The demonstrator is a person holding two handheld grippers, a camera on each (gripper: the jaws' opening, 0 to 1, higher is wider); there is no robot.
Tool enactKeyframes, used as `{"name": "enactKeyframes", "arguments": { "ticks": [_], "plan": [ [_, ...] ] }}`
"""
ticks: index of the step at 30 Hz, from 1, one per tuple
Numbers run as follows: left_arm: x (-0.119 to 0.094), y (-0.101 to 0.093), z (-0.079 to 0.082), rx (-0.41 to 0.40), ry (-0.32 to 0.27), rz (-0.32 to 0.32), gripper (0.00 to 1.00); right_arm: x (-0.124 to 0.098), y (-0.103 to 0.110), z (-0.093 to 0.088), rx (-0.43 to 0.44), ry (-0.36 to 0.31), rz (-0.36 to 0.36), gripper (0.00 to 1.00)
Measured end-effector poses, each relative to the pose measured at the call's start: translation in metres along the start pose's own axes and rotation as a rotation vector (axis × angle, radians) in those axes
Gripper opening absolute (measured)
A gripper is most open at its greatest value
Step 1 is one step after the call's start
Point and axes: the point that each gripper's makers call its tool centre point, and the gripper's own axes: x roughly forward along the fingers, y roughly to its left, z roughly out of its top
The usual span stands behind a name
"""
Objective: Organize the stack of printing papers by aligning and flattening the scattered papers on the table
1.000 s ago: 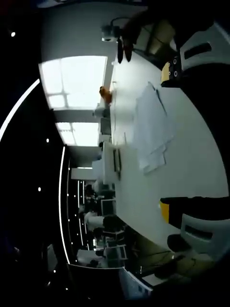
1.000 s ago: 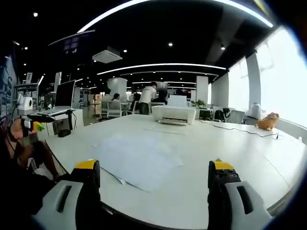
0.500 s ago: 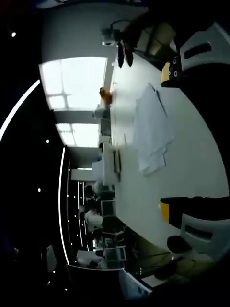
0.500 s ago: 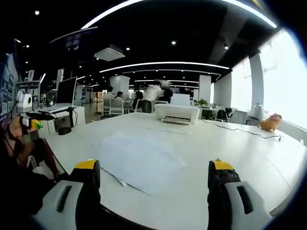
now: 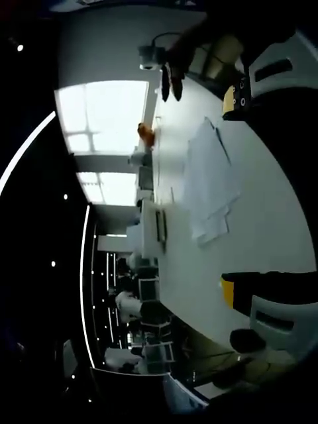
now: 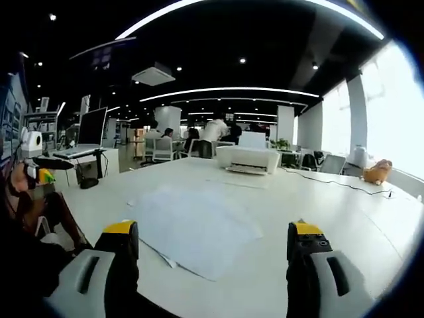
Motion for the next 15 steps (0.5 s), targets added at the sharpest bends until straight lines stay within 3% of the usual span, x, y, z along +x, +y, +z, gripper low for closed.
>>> {"name": "enactKeyframes", "arguments": {
  "ticks": [15],
  "plan": [
    [0.000, -0.002, 0.001, -0.005, -0.004, -0.014, 0.97, 0.019, 0.002, -0.004, -0.009, 0.024, 0.011, 0.88]
  ]
}}
